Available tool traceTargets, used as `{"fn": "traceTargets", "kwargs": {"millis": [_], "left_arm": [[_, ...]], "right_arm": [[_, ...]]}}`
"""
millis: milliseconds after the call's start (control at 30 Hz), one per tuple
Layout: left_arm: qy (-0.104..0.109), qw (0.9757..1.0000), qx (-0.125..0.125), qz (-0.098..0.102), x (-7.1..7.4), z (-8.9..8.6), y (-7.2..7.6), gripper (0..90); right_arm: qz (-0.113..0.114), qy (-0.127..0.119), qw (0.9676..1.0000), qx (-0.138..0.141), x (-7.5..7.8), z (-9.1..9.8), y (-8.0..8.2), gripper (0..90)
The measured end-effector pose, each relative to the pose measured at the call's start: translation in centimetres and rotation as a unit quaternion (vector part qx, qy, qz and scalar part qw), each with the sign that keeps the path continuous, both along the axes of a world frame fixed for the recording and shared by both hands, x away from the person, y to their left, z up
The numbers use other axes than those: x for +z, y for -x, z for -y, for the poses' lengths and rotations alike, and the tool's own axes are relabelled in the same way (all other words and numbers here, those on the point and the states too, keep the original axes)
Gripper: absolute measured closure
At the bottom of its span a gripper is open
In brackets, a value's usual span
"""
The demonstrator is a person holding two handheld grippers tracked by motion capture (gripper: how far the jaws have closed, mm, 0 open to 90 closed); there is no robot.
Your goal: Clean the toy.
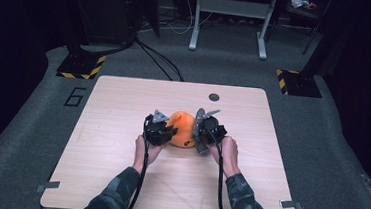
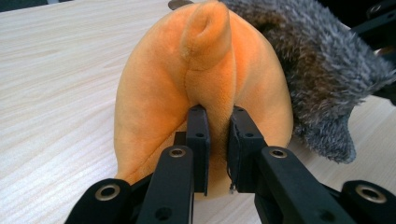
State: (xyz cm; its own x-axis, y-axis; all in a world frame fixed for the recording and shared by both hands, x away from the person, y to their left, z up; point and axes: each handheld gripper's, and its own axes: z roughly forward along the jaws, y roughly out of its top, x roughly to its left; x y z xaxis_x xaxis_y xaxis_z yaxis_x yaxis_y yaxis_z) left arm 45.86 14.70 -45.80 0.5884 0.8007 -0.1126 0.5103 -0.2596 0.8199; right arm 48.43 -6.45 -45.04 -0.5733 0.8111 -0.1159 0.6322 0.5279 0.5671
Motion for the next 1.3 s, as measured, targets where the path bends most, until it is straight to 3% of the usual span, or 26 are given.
{"fn": "traceTargets", "kwargs": {"millis": [167,267,300,333,367,467,567,700,767,900,1000,1100,1133,1167,1300], "left_arm": [[0.001,1.0000,0.002,0.000,0.0,-0.1,0.0,80.5],[0.004,1.0000,0.005,-0.001,0.0,-0.2,-0.1,80.5],[0.004,1.0000,0.004,-0.002,0.0,-0.3,-0.1,80.4],[0.004,1.0000,0.004,-0.002,0.0,-0.3,-0.1,80.4],[0.003,1.0000,0.005,-0.001,0.0,-0.3,-0.1,80.3],[0.003,1.0000,0.005,0.000,0.0,-0.3,0.0,80.2],[0.005,1.0000,0.004,-0.001,0.0,-0.4,-0.1,80.2],[0.006,1.0000,0.003,0.002,0.0,-0.3,-0.1,80.0],[0.004,1.0000,0.004,0.002,0.0,-0.2,0.0,79.9],[0.005,1.0000,0.002,0.002,0.0,-0.2,0.0,79.7],[0.005,1.0000,0.001,0.001,0.0,-0.3,-0.1,79.1],[0.006,1.0000,0.001,0.000,-0.1,-0.3,-0.1,77.1],[0.007,1.0000,-0.001,0.001,-0.1,-0.3,-0.2,77.1],[0.005,1.0000,-0.003,0.002,0.0,-0.2,-0.2,76.2],[0.022,0.9997,-0.011,0.003,0.1,-0.7,-0.3,62.1]], "right_arm": [[-0.027,0.004,0.9994,-0.019,-1.6,0.5,-0.4,71.2],[-0.046,0.015,0.9987,-0.015,-3.2,1.0,-0.9,71.0],[-0.057,0.012,0.9981,-0.020,-3.7,1.1,-1.0,71.0],[-0.053,0.006,0.9984,-0.019,-3.9,1.2,-1.2,71.0],[-0.058,0.001,0.9980,-0.024,-3.8,1.2,-1.1,70.9],[-0.053,0.016,0.9983,-0.019,-3.2,1.3,-1.2,70.9],[-0.041,0.007,0.9989,-0.021,-2.0,1.8,-1.1,70.9],[-0.004,-0.010,0.9997,-0.021,0.8,1.7,-0.8,70.8],[0.024,-0.011,0.9996,-0.004,2.3,1.2,-0.6,70.8],[0.050,-0.021,0.9983,0.022,4.1,-0.5,-0.1,70.8],[0.028,-0.006,0.9993,0.023,3.4,-1.8,-0.4,71.2],[0.028,-0.007,0.9992,0.027,2.6,-1.8,-0.9,71.9],[0.018,-0.012,0.9996,0.020,2.4,-1.7,-0.9,72.3],[0.026,-0.010,0.9993,0.026,2.1,-1.6,-1.1,72.5],[0.023,-0.010,0.9995,0.021,1.8,-1.4,-1.0,72.7]]}}
